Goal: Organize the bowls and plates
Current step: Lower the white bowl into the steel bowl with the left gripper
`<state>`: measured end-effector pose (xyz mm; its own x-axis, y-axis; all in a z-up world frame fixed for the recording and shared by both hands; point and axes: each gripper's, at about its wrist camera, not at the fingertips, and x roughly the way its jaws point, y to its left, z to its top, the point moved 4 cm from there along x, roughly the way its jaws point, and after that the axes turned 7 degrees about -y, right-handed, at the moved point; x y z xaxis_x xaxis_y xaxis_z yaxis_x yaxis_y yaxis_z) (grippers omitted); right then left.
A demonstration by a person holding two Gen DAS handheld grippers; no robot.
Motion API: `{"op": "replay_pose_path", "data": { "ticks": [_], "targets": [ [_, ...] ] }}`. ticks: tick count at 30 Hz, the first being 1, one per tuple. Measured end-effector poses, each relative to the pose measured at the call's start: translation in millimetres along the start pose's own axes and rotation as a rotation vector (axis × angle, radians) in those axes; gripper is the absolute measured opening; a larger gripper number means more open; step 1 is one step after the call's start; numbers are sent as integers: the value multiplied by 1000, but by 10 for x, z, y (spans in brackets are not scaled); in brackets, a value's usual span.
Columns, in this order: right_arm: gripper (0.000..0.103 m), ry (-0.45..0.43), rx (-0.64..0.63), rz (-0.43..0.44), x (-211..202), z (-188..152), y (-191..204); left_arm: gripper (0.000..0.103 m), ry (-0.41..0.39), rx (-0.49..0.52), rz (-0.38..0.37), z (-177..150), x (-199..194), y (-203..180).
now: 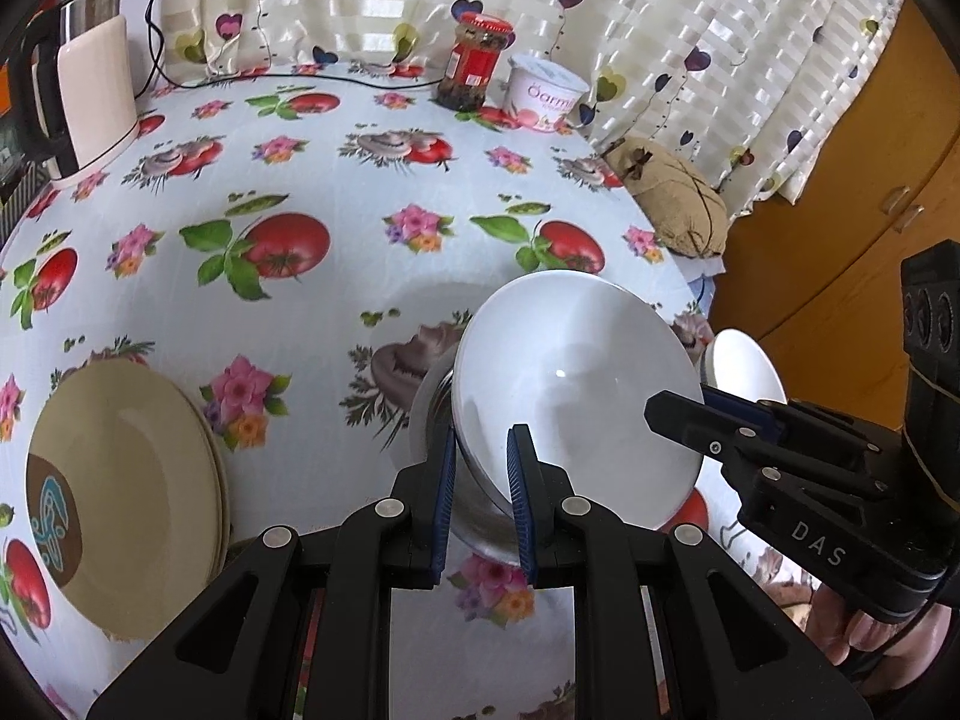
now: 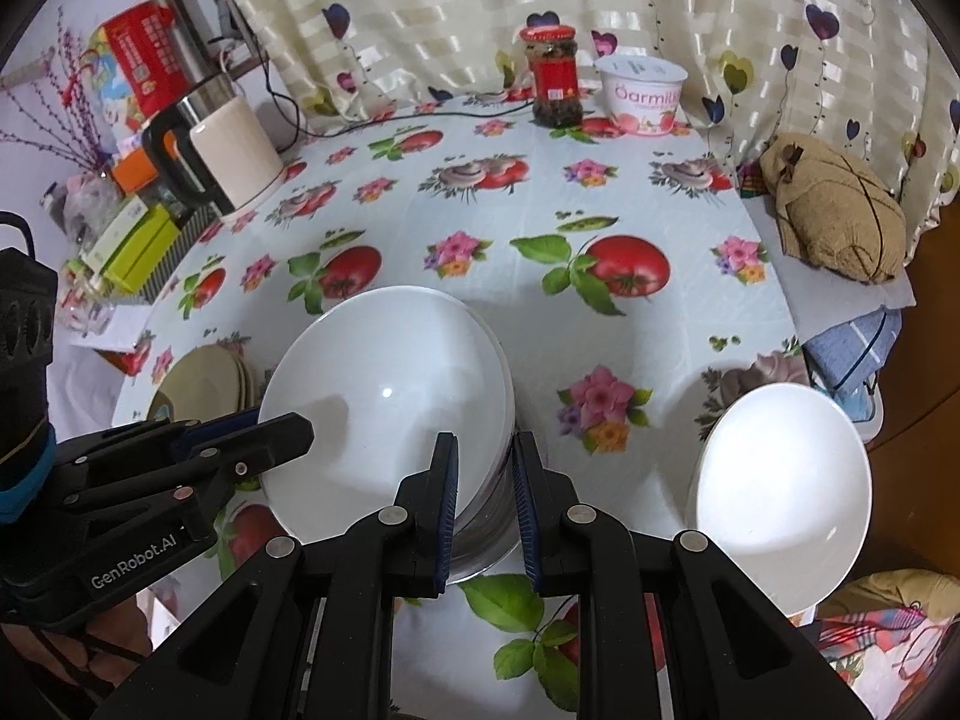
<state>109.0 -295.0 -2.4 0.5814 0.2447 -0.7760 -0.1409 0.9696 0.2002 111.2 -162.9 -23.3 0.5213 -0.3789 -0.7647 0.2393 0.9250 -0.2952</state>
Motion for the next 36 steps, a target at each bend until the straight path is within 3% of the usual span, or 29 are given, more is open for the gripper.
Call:
{"op": "replay_pose_path", "data": {
  "ticks": [19, 36],
  "targets": [
    [19, 75, -4, 5, 197, -141, -6, 18, 63, -5, 13, -138, 144, 74],
    [21, 89, -1, 6, 242, -196, -50, 19, 17, 27, 8, -118, 90, 35]
  ]
}}
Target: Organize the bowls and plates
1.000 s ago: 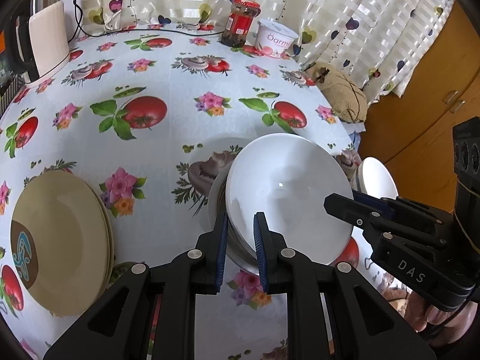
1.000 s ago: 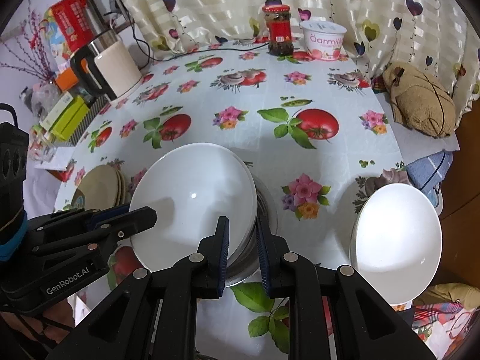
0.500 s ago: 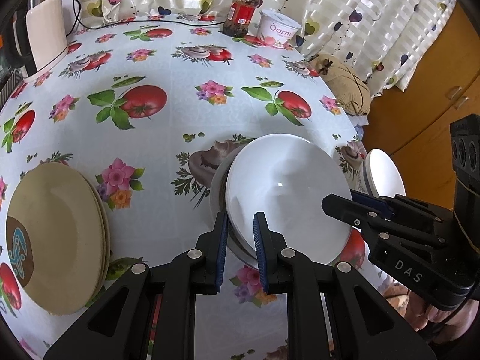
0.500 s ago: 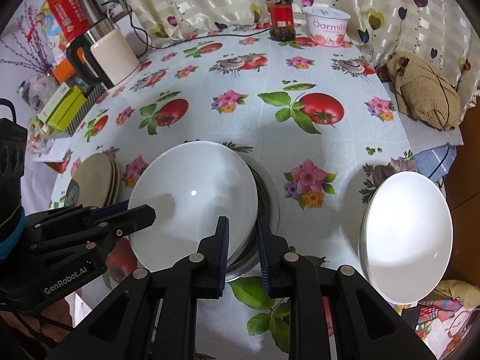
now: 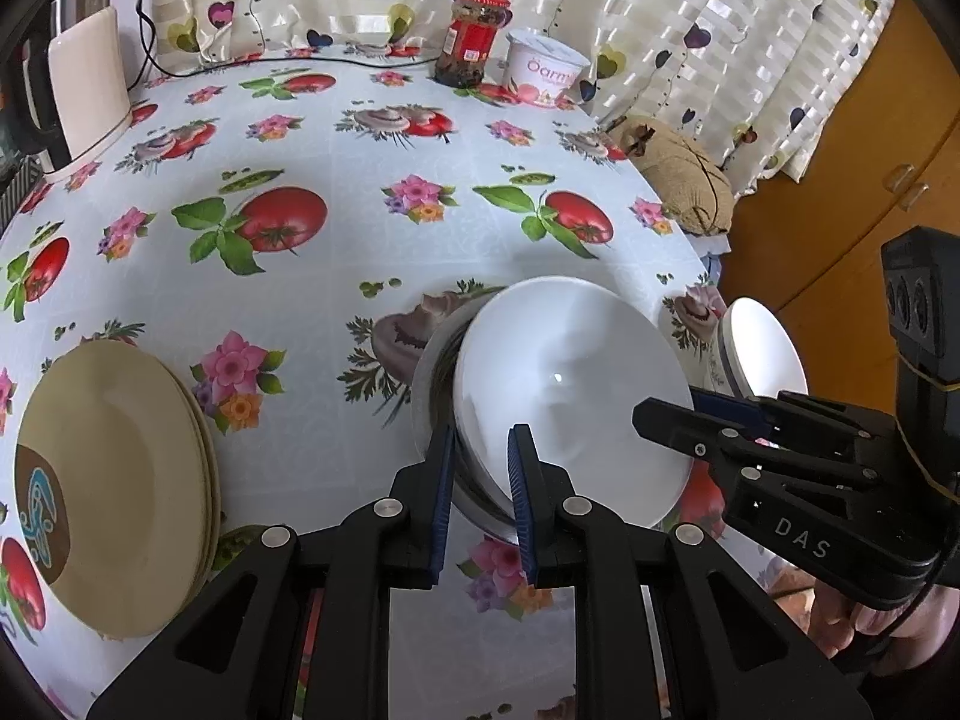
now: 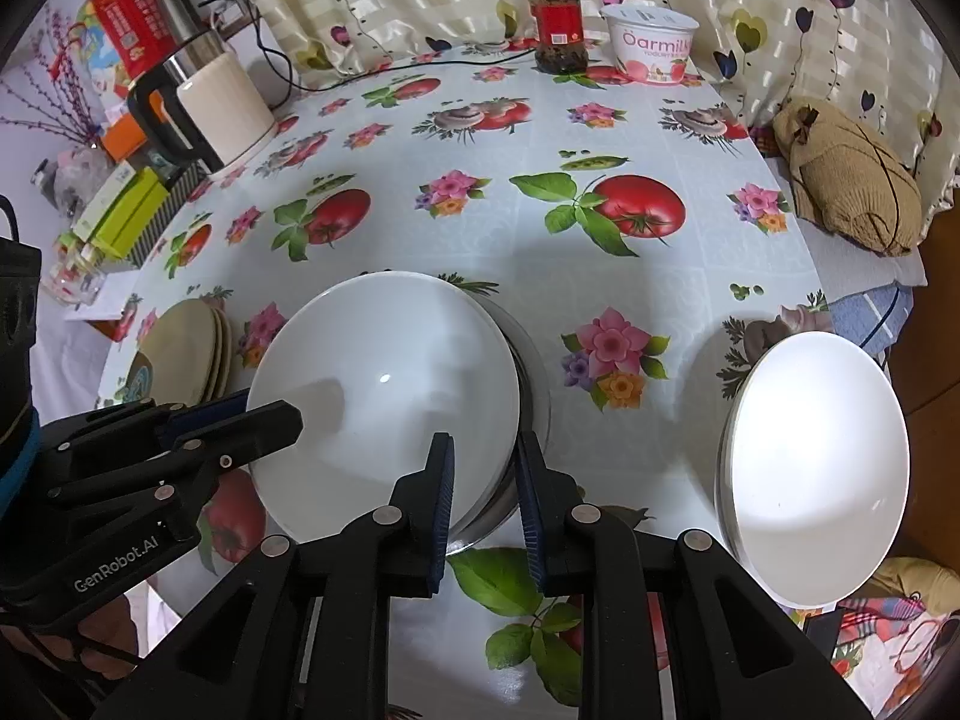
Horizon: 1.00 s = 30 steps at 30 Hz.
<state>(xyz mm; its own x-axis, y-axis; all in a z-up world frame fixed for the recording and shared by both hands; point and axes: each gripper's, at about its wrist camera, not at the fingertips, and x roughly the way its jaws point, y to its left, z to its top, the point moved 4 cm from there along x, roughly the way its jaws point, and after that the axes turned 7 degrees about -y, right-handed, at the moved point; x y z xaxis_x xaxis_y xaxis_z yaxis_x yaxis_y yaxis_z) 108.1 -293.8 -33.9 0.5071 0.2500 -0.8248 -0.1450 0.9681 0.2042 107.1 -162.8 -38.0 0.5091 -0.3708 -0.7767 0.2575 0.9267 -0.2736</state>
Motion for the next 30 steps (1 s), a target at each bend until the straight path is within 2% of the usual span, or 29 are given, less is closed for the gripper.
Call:
{"op": "replay_pose_path", "data": {
  "ticks": [6, 15, 30],
  "targets": [
    [21, -2, 7, -4, -6, 3, -4, 19, -33, -12, 9, 50, -52, 56],
    [21, -13, 0, -7, -39, 2, 0, 19, -38, 19, -6, 26, -48, -31],
    [21, -26, -3, -2, -69, 8, 0, 19, -47, -1, -7, 29, -57, 19]
  ]
}}
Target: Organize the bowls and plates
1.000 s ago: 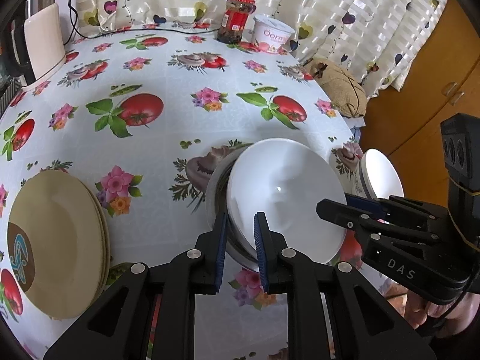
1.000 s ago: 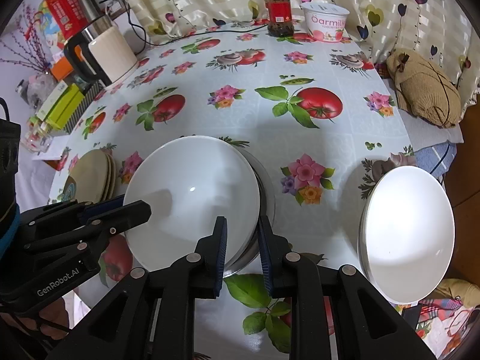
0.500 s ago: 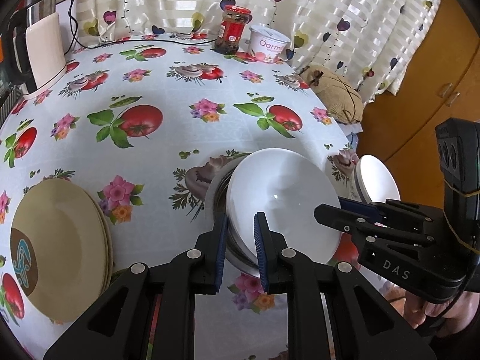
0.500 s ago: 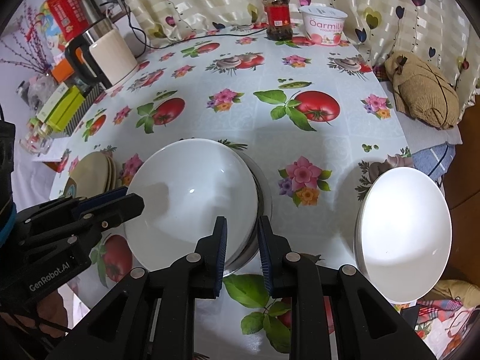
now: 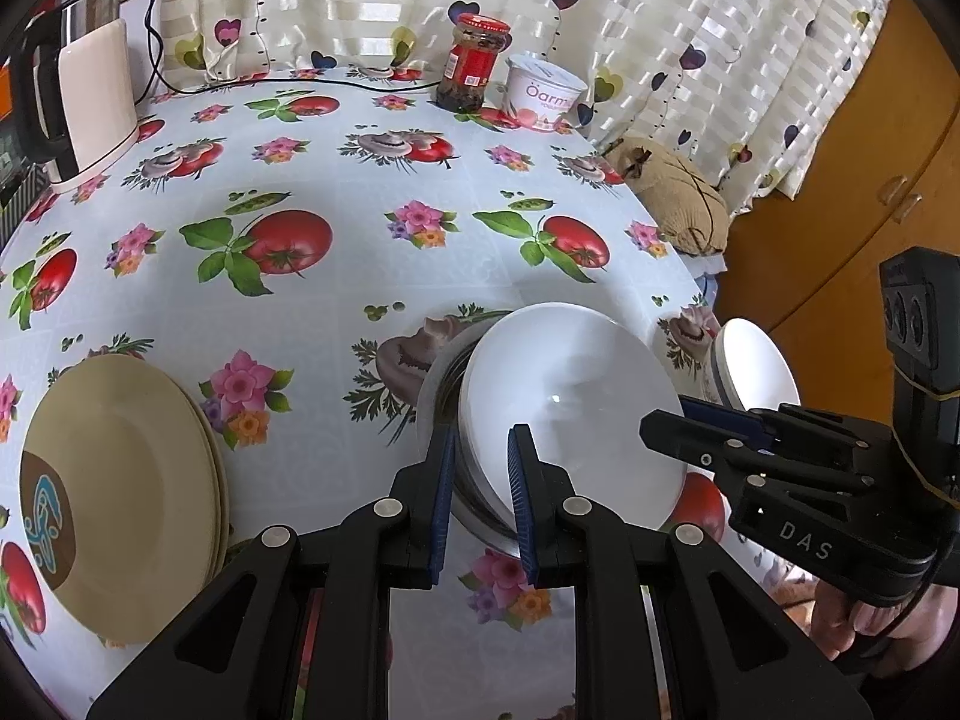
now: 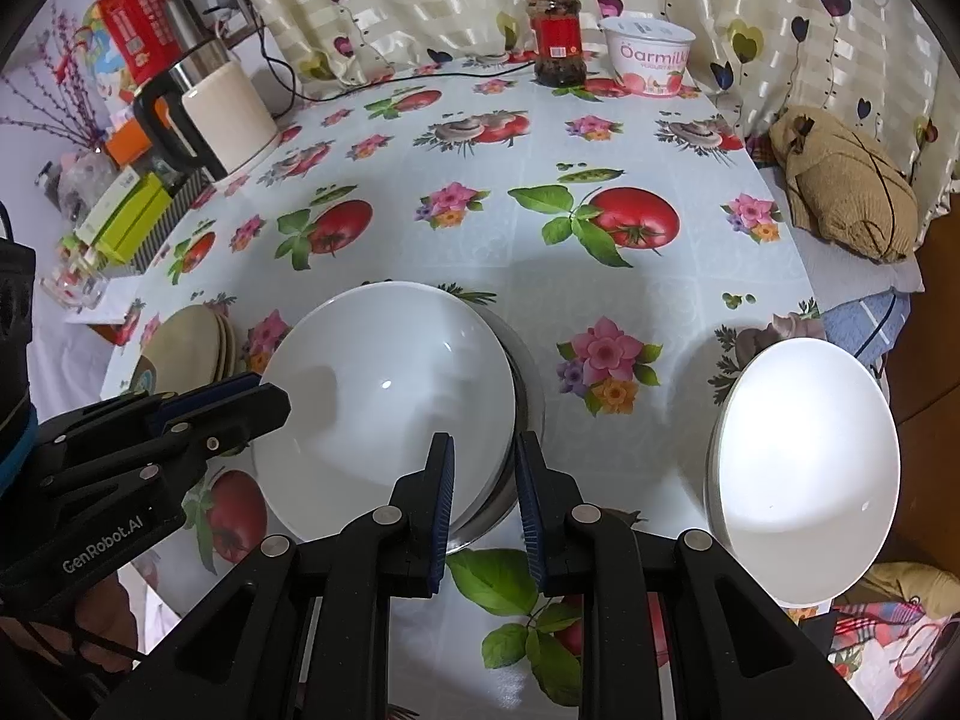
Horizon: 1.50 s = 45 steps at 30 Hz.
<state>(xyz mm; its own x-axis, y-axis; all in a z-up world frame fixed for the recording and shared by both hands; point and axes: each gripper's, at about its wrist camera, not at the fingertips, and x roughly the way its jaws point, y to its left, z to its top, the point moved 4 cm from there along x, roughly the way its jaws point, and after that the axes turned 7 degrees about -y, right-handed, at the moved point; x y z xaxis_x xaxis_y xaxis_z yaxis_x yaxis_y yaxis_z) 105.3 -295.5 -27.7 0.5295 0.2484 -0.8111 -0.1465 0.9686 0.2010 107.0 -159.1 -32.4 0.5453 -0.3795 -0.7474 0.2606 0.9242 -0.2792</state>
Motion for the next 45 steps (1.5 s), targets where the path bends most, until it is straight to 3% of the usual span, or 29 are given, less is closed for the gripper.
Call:
{"op": "replay_pose_path", "data": {
  "ticks": [32, 45],
  "targets": [
    [16, -18, 4, 2, 16, 41, -44, 19, 19, 28, 13, 64, 169, -17],
    [19, -75, -8, -17, -245, 109, -45, 19, -53, 13, 10, 150, -111, -55]
  ]
}}
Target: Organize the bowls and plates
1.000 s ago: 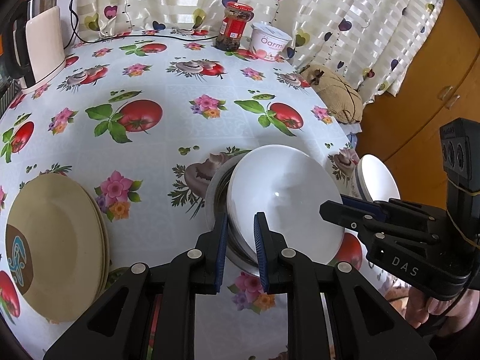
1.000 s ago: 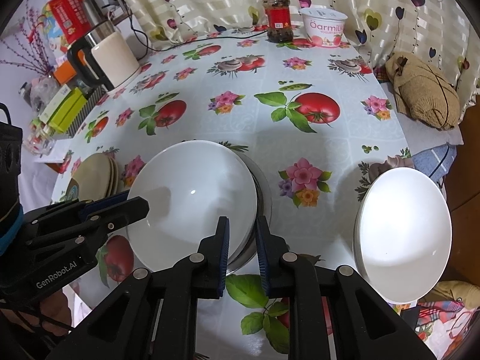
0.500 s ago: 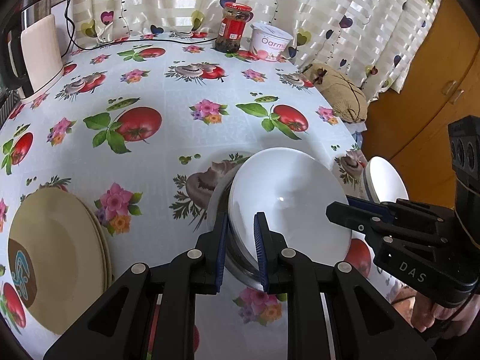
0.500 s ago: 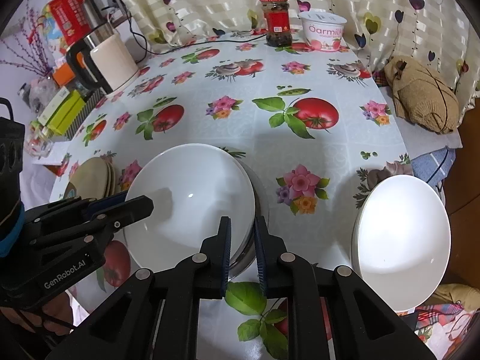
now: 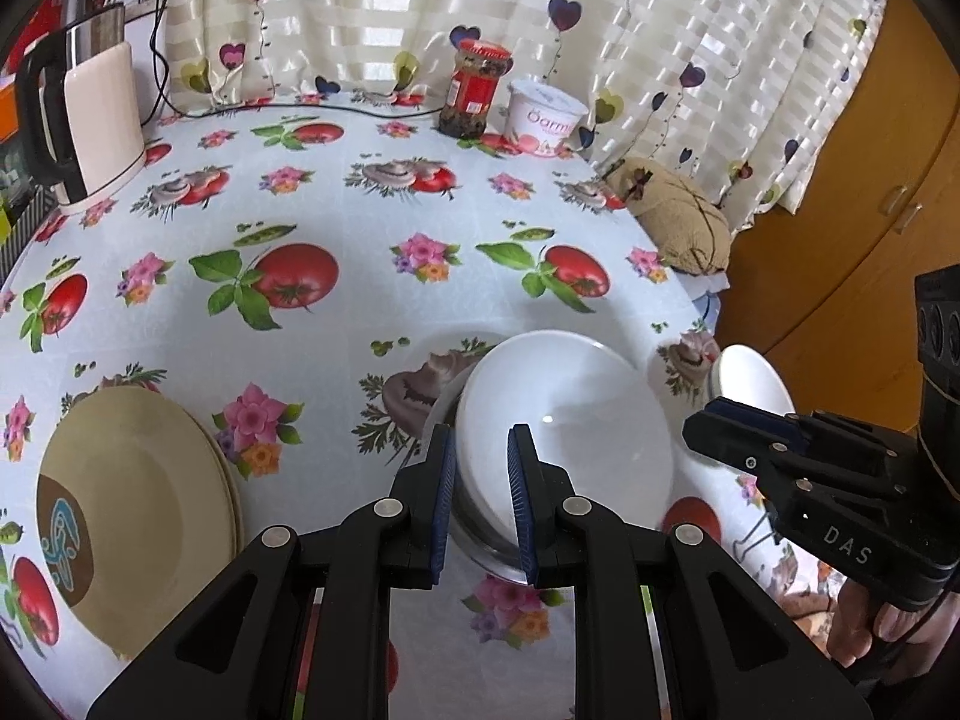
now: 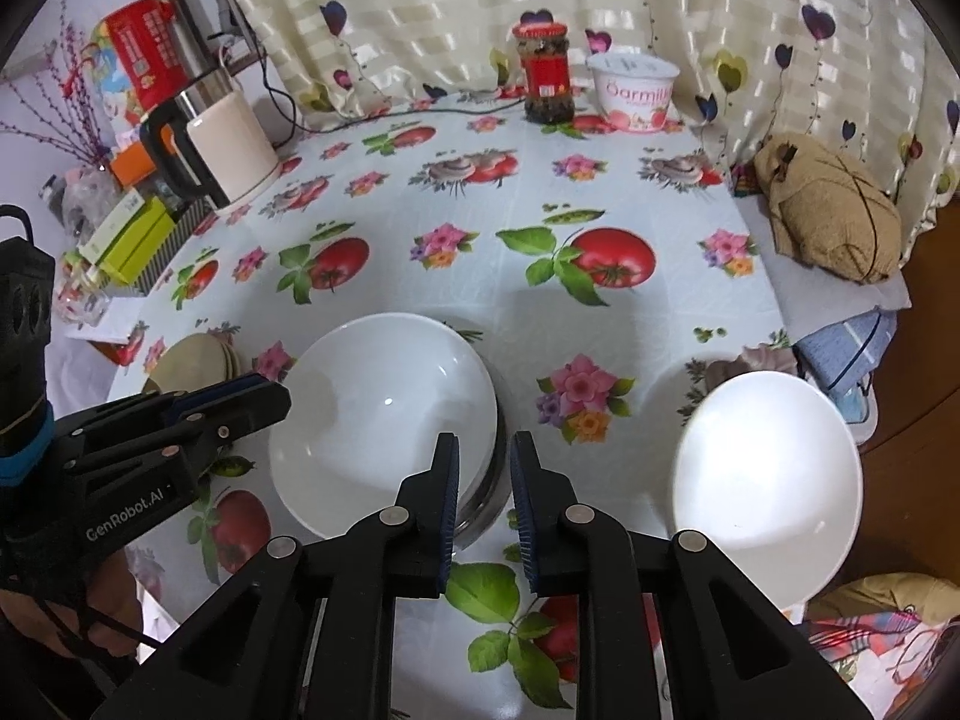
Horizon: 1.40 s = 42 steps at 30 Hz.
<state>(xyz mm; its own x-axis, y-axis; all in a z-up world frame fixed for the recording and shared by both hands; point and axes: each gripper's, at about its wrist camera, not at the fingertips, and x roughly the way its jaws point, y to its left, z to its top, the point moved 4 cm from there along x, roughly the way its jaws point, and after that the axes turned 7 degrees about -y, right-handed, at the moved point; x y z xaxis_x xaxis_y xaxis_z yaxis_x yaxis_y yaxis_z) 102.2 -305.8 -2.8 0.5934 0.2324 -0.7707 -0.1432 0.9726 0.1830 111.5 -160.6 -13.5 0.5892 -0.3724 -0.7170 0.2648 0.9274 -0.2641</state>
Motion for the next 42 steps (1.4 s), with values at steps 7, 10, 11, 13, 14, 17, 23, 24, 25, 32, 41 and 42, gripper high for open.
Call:
{"op": "replay_pose_path", "data": {
  "ticks": [7, 10, 11, 13, 14, 17, 23, 24, 25, 32, 41, 42],
  "targets": [
    [29, -56, -4, -23, -254, 19, -43, 19, -22, 32, -26, 58, -105, -183],
    [29, -74, -1, -32, -351, 1, -84, 19, -23, 45, -38, 74, -116, -274],
    [29, -78, 2, -35, -375, -4, -101, 19, -23, 51, -42, 80, -115, -311],
    [30, -86, 8, -40, -422, -19, -144, 19, -21, 65, -51, 88, -109, -390],
    [30, -90, 12, -42, -442, -24, -168, 19, -20, 72, -56, 91, -103, -427],
    [31, -103, 26, -55, -507, -39, -269, 19, -18, 96, -75, 110, -82, -557],
    [34, -121, 68, -110, -625, -79, -548, 19, -1, 130, -124, 134, 11, -810],
    [35, -123, 73, -117, -636, -81, -583, 19, 1, 133, -129, 135, 23, -837],
    [35, -125, 77, -124, -647, -84, -615, 19, 7, 136, -138, 139, 45, -873],
    [38, -131, 121, -149, -701, -123, -886, 19, 30, 150, -180, 163, 184, -1099],
    [38, -121, 172, -184, -698, -174, -1174, 21, 72, 145, -228, 158, 424, -1307],
    [38, -119, 177, -185, -688, -179, -1202, 22, 77, 141, -233, 158, 451, -1323]
  ]
}}
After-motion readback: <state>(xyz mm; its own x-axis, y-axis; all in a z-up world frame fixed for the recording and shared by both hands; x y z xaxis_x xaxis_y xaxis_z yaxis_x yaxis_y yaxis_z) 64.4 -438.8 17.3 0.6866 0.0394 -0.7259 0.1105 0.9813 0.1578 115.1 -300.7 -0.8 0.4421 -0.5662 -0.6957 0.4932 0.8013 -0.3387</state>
